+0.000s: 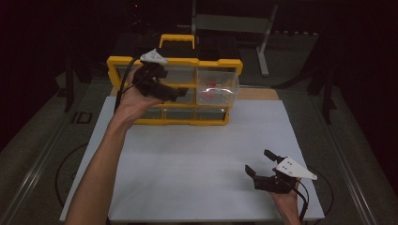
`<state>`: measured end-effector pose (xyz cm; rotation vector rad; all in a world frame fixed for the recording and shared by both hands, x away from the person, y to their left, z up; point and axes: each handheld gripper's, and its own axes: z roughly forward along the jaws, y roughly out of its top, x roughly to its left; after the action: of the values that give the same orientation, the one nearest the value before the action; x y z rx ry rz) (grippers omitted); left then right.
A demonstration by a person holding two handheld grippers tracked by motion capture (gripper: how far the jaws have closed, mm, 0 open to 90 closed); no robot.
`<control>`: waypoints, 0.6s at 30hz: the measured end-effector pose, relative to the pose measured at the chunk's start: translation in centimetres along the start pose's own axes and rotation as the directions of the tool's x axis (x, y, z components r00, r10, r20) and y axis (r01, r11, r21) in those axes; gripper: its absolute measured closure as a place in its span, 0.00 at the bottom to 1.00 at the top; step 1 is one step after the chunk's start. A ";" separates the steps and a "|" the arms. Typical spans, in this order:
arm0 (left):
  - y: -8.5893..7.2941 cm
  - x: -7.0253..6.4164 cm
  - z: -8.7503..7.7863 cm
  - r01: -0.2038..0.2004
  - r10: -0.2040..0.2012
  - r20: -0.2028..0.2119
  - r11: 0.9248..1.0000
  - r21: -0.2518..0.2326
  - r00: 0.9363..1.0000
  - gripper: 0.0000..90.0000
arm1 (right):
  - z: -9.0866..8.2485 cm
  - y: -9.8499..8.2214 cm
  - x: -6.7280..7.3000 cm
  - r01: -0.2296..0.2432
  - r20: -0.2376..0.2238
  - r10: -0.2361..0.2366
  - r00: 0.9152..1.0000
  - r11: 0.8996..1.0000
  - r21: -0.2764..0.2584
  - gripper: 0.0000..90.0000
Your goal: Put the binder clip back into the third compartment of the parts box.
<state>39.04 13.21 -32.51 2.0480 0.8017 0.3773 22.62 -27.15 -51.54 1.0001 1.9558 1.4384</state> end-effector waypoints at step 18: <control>-13.9 -0.8 -3.4 0.014 -0.020 -0.114 0.999 -0.053 0.993 0.01 | 0.3 0.0 0.3 0.009 -0.014 -0.009 1.000 1.000 0.003 0.08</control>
<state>31.04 20.44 -42.01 1.9842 0.8690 0.5042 22.61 -26.72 -51.67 0.9841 1.9708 1.4421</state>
